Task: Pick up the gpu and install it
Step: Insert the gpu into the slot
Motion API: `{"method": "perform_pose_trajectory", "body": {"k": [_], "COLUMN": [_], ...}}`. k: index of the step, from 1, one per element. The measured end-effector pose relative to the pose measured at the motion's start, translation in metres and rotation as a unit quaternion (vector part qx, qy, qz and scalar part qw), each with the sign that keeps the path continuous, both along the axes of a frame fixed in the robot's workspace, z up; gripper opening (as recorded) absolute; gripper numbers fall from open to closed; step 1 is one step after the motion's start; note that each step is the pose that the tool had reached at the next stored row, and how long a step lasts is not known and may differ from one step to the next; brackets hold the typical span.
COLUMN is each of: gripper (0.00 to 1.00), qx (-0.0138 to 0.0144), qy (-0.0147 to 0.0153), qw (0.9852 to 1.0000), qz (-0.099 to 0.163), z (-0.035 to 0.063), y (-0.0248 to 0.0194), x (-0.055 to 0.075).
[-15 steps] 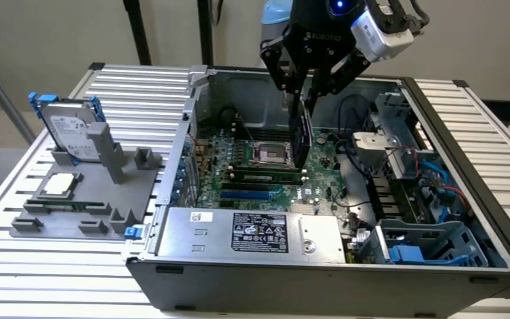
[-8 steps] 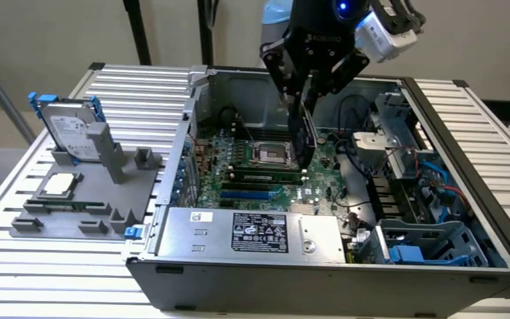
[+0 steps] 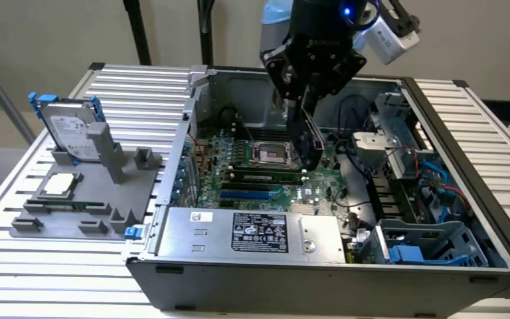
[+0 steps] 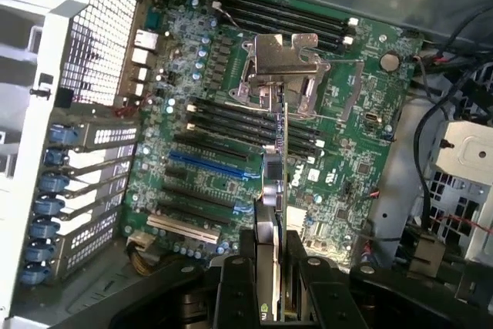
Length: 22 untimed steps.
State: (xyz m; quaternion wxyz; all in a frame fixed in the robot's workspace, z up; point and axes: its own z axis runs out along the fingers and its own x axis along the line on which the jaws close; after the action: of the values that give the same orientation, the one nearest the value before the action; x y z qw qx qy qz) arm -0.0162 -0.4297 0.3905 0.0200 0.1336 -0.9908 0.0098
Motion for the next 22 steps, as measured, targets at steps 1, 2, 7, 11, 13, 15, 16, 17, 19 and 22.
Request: {"method": "perform_pose_trajectory", "body": {"k": [1,2,7,11,13,15,16,17,19,22], "gripper": [0.27,0.27,0.27,0.27,0.27,0.27,0.27,0.27,0.27,0.27], "qx": [0.0000,0.0000,0.0000,0.0000,0.0000,0.0000,0.0000,0.0000,0.0000,0.0000], "qy": [0.0000,0.0000,0.0000,0.0000,0.0000,0.0000,0.0000,0.0000,0.0000,0.0000], "qw": [1.0000,0.9998,0.9980,0.9950,0.9930,0.9907,0.9894,0.9881,0.9851,0.9800], "qz": [0.009,0.018,0.063,0.100,0.118,0.136,0.145,0.154,0.172,0.199], "z": [-0.0006,-0.0013,-0.0044,-0.0070,-0.0082,-0.0095,-0.0102,-0.0108,-0.0122,-0.0143], "y": [0.0000,0.0000,0.0000,0.0000,0.0000,0.0000,0.0000,0.0000,0.0000,0.0000], "x": [0.000,0.000,0.000,0.000,0.000,0.000,0.000,0.000,0.000,0.000]}}
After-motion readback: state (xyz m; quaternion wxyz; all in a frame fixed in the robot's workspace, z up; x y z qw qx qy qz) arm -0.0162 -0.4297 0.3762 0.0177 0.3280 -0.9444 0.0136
